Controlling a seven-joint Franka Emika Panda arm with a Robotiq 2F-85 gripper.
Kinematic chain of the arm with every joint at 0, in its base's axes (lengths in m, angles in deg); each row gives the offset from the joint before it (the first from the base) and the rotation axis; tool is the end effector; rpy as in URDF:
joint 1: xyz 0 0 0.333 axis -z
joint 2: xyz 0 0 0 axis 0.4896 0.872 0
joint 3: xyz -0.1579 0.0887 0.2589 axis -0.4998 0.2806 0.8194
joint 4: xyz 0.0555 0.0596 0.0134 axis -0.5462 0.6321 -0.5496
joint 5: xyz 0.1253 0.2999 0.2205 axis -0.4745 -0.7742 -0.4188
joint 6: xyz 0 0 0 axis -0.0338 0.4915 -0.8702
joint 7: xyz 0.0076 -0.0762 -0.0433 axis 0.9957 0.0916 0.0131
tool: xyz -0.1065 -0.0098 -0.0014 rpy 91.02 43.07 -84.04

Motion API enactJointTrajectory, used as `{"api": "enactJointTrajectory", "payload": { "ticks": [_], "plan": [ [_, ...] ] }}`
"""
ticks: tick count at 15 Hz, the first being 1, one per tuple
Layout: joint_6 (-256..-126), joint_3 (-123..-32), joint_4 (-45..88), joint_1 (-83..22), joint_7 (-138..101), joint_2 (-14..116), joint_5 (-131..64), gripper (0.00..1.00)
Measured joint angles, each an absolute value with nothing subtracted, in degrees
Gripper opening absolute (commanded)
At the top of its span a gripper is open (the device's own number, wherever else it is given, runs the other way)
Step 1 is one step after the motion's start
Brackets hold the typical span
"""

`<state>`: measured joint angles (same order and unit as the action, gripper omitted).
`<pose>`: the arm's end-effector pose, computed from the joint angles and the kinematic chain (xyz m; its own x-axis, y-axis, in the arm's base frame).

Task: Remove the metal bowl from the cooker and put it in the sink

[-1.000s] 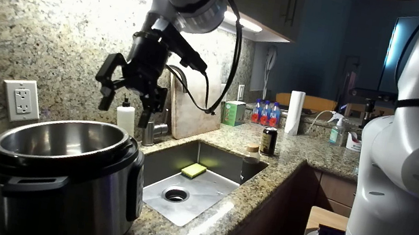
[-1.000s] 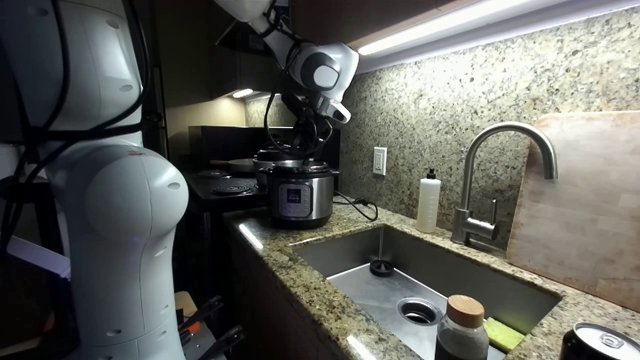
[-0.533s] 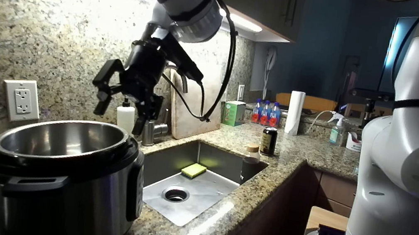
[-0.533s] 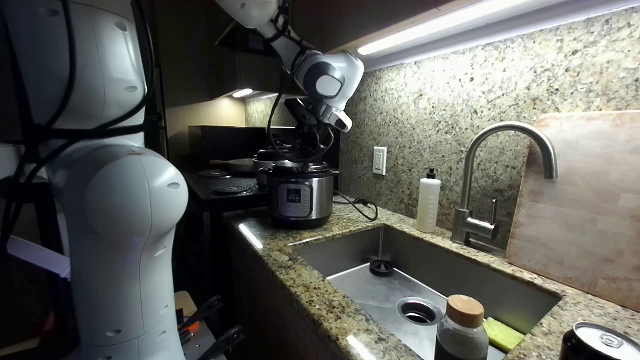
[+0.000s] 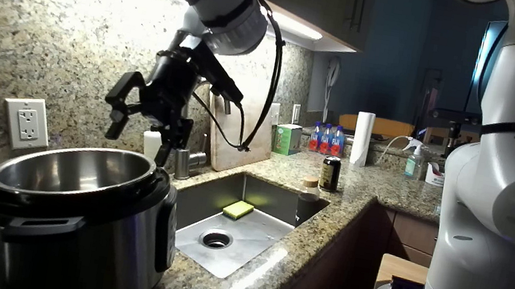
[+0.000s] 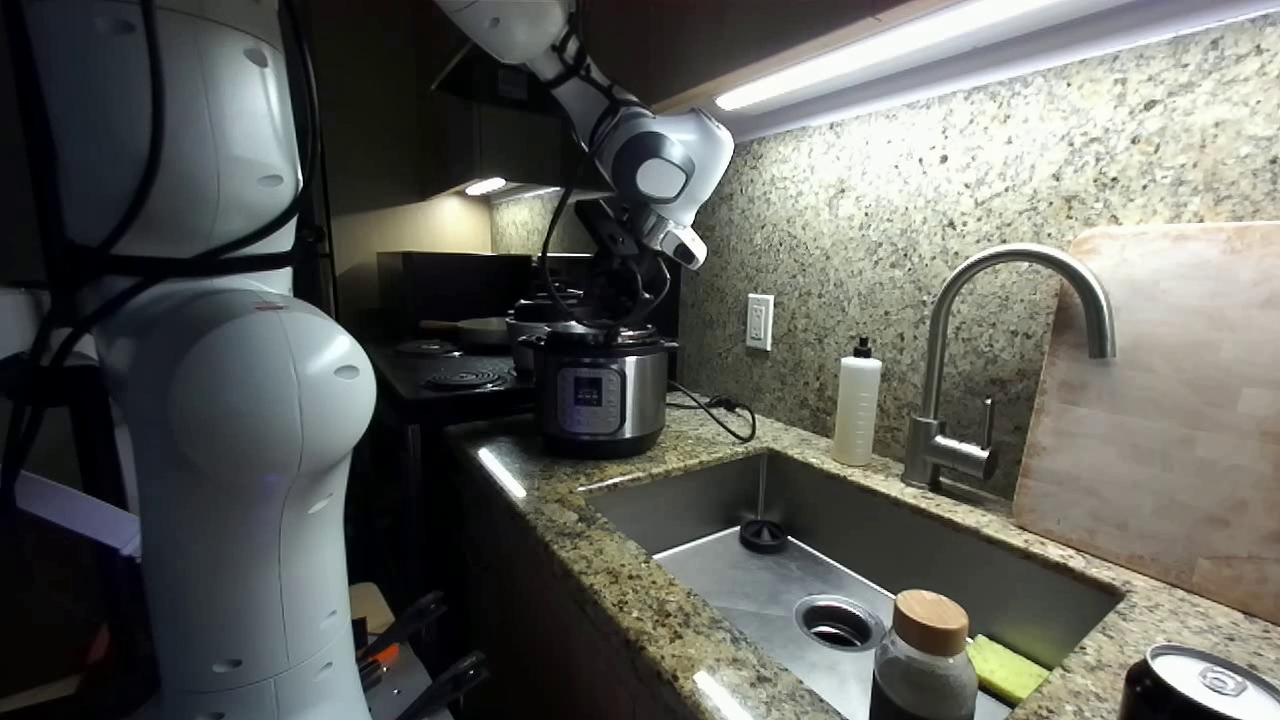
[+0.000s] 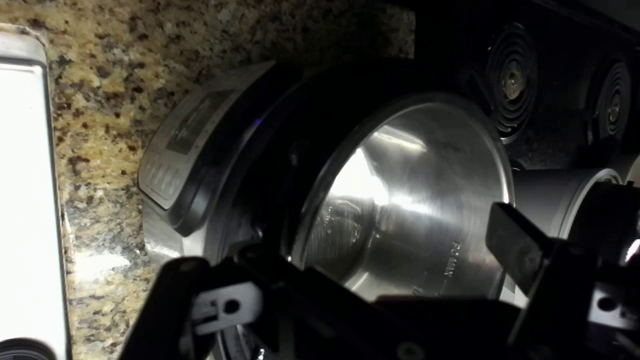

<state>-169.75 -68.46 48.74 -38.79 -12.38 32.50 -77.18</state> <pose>0.5068 0.1751 0.4490 0.9889 0.0065 -0.1486 -0.0823 -0.8083 -0.5829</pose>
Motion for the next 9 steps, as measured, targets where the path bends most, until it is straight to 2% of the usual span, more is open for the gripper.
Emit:
{"api": "enactJointTrajectory", "payload": {
  "ticks": [5, 6, 7, 9],
  "plan": [
    [-169.37, -68.47, 47.85, -38.66, -12.26, 33.76, -77.36, 1.0],
    [-169.31, -68.47, 47.82, -38.63, -12.2, 33.91, -77.51, 0.75],
    [-169.27, -68.47, 47.8, -38.61, -12.03, 34.1, -77.68, 0.74],
    [-169.34, -68.46, 47.78, -38.59, -11.36, 34.59, -78.12, 0.61]
  ]
}}
